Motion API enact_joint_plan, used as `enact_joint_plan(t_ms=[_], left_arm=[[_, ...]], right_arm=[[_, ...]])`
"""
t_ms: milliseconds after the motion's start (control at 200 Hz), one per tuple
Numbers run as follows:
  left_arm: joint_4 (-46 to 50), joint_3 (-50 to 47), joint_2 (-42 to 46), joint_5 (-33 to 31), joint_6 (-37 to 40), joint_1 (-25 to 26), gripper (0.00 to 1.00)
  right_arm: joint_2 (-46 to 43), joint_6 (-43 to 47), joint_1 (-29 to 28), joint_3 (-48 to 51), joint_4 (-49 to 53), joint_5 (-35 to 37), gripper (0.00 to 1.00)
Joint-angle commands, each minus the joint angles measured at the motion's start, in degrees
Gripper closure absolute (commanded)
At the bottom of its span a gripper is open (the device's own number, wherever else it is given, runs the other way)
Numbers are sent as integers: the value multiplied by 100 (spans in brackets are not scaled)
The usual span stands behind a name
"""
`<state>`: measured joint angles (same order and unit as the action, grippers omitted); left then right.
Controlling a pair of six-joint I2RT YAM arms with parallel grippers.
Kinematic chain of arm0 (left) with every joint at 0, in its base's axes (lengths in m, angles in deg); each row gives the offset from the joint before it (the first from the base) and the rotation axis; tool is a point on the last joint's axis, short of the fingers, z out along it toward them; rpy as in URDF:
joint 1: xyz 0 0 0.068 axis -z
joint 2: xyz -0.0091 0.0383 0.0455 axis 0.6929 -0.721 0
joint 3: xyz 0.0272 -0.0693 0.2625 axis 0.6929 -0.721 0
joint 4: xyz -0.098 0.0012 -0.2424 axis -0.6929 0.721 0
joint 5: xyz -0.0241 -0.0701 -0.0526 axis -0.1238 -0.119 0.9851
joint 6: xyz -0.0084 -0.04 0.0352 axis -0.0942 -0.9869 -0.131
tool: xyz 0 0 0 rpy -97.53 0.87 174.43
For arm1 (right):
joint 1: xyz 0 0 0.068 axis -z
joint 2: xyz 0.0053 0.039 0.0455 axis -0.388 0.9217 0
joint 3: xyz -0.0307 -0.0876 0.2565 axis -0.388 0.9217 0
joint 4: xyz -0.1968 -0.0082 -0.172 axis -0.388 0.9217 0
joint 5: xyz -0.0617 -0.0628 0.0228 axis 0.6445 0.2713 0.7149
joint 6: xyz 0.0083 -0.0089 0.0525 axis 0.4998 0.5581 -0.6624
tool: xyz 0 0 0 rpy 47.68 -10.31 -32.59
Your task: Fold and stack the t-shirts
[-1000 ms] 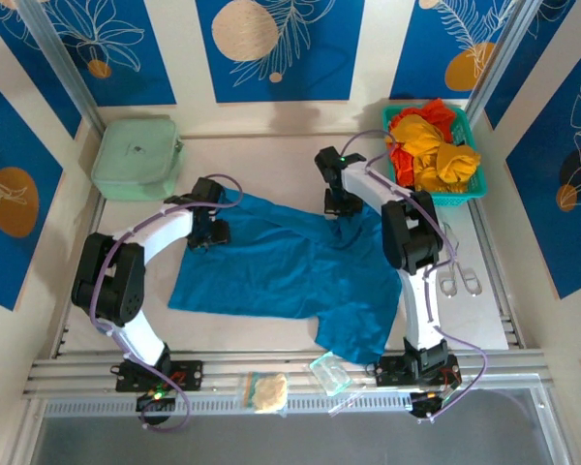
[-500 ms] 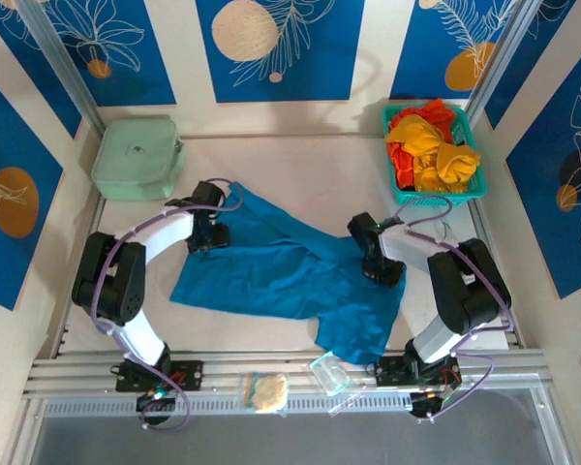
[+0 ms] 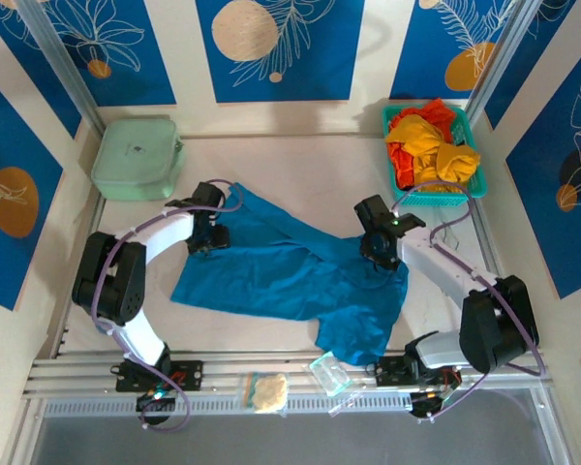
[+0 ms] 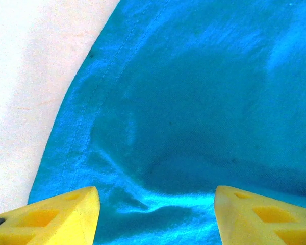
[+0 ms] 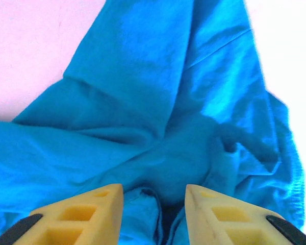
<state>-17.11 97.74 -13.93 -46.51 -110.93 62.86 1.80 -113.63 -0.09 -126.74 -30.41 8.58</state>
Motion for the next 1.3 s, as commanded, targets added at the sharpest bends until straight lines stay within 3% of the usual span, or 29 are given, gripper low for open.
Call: enact_joint_plan(t_ms=[0,160,355,580,1296], left_arm=[[-21,23,-133,9,-6,38,38],[-13,-19,-86,-9,-6,41,38],[-10,-39,-110,-33,2,33,38],[-30,14,-175,17,2,34,38],[-87,18,-272,80,3,37,39]], right_arm=[[246,230,161,205,-435,-877,68],[948,395,165,108,-646,-1195,76],[1288,388,61,108,-794,-1329,77],[1088,359,-42,33,-495,-1164,71],[882,249,-248,-8,-110,-999,69]])
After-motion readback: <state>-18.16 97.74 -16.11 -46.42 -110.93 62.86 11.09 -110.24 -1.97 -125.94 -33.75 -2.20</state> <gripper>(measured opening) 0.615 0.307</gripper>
